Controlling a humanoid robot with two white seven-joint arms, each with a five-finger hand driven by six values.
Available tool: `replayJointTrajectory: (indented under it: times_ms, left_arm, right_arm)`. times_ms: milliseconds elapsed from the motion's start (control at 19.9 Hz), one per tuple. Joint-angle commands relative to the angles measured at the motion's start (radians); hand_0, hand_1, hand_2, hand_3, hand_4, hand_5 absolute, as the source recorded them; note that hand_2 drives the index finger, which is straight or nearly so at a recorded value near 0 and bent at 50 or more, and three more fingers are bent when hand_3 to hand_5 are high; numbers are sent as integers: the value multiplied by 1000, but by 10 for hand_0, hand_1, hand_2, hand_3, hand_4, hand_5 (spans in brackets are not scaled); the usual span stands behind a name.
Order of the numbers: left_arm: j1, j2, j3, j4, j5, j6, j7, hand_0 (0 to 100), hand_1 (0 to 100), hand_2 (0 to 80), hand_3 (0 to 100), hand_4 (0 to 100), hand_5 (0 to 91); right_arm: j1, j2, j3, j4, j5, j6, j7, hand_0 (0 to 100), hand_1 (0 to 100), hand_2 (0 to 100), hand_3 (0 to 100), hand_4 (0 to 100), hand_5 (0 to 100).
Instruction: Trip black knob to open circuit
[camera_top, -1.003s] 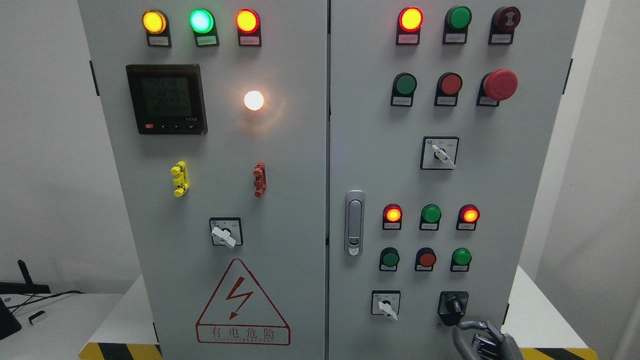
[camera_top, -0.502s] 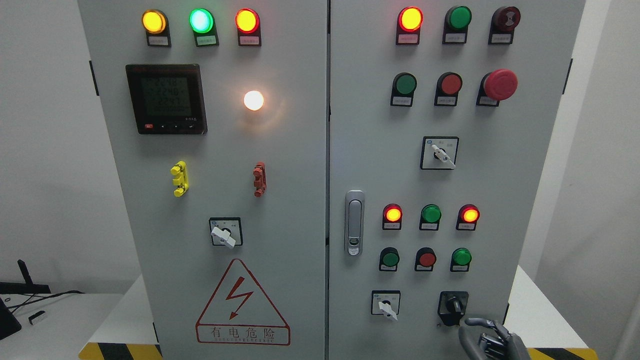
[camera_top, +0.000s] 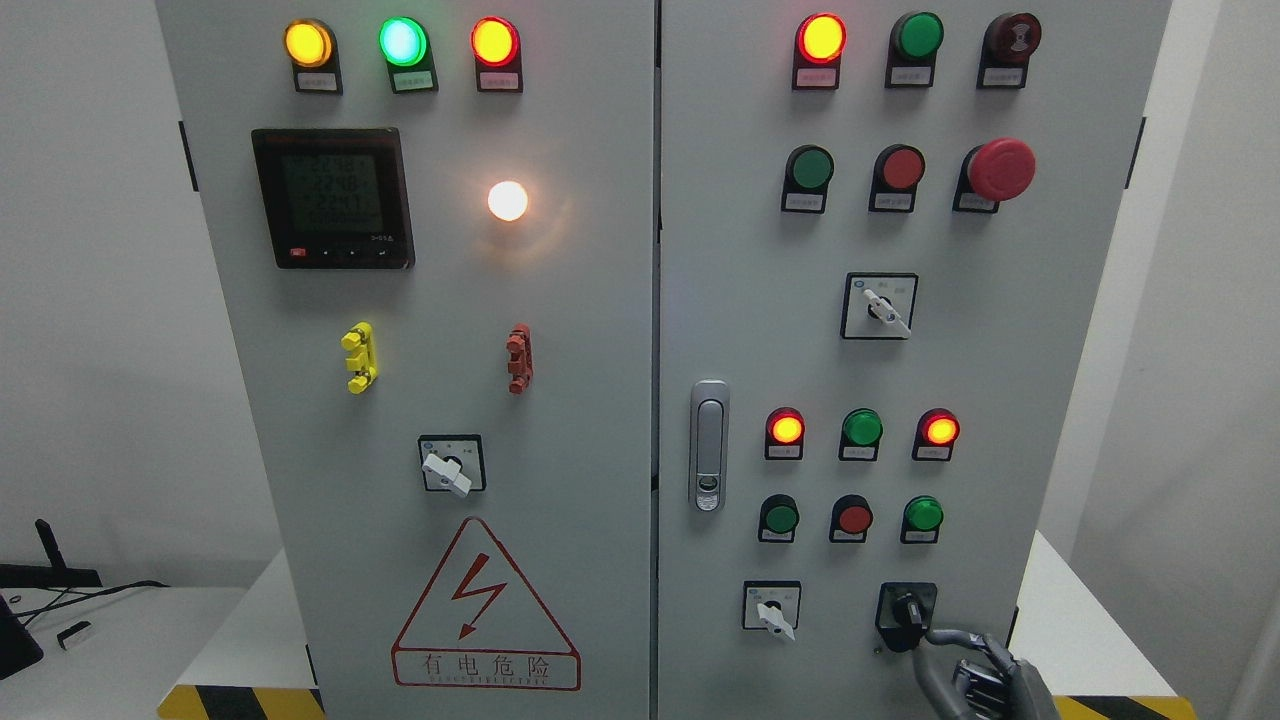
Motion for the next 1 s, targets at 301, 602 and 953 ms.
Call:
replayJointTrajectory:
  times_ms: [301, 602, 953]
  left_arm:
    - [0, 0, 0, 0, -31, 0, -1, 120, 389, 0, 0, 0, 0]
    - [0, 0, 0, 0, -31, 0, -1, 120, 389, 0, 0, 0, 0]
    - [0, 0, 0, 0, -31, 0, -1, 120, 389, 0, 0, 0, 0]
  right_arm:
    - [1, 3, 4, -13, 0, 1, -1, 377, 693, 425, 1000, 1000, 951]
    - [6, 3, 7, -15, 0, 1, -3, 377, 693, 425, 1000, 1000, 951]
    - [8, 5, 22, -19, 0, 3, -3, 379, 694, 426, 1000, 1000, 950]
